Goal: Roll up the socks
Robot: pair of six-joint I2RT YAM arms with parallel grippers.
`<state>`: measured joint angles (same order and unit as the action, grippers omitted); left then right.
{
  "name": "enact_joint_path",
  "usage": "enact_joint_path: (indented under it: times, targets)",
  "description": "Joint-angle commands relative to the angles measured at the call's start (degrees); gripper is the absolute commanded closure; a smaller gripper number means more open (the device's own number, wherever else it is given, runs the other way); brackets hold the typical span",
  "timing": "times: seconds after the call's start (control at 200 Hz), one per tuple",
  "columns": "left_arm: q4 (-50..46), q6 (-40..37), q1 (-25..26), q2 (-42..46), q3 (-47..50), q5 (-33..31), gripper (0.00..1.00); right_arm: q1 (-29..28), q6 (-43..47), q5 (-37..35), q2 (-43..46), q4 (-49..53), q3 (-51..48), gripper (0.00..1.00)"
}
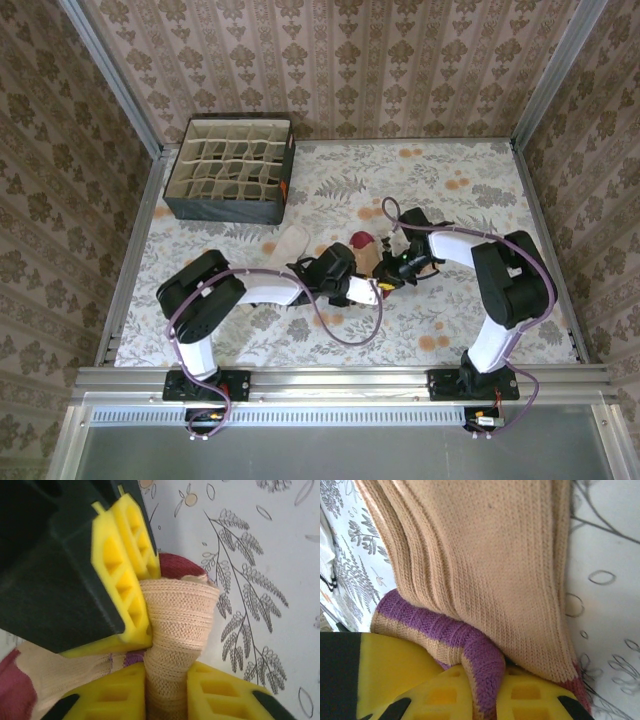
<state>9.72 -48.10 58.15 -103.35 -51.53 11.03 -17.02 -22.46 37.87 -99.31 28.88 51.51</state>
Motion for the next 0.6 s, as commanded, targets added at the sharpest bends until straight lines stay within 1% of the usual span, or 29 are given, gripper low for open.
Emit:
enact_joint_path:
  times: [0.0,0.1,0.17,0.235,0.34,0.425,0.44,0.505,0.595]
  targets:
    - [-14.4,2.7,-0.3,-3.7,-5.1,3.9,0.93,-0.4,0.9,-3.0,2.7,7.2,-2.5,0.74]
    - [-21.1,6.2,-1.8,-4.9,-8.4,8.8,1.00,-0.2,-0.1,-6.2,7.8,5.9,-3.9,0.57]
    - [-24.2,9.1,-3.3,-5.7,-10.1,13.1,1.00,0.0,-1.0,-9.4,11.7,4.2,-5.4,0.52]
    - [-27.5,12.1,-4.7,-7.0,-12.2,16.0,1.00,0.4,-2.1,-11.3,15.1,2.2,-7.1,0.51]
    - [-31.7,16.0,-6.7,-8.9,-15.0,21.3,1.00,0.6,-3.1,-12.2,19.1,-3.9,-10.4,0.51]
    - [-33.6,18.8,-8.1,-9.9,-16.5,25.4,1.00,0.6,-3.1,-11.7,22.7,-8.6,-12.5,0.51]
    - [-33.6,19.3,-8.4,-10.0,-16.6,27.3,1.00,0.6,-3.1,-11.5,23.0,-9.6,-13.0,0.51]
    - [-34.6,21.4,-9.6,-10.9,-17.8,30.9,1.00,0.6,-2.7,-10.3,24.9,-13.7,-14.7,0.51]
    - [-36.2,24.2,-11.1,-12.6,-19.7,34.8,1.00,0.5,-1.8,-9.0,27.5,-19.1,-16.5,0.52]
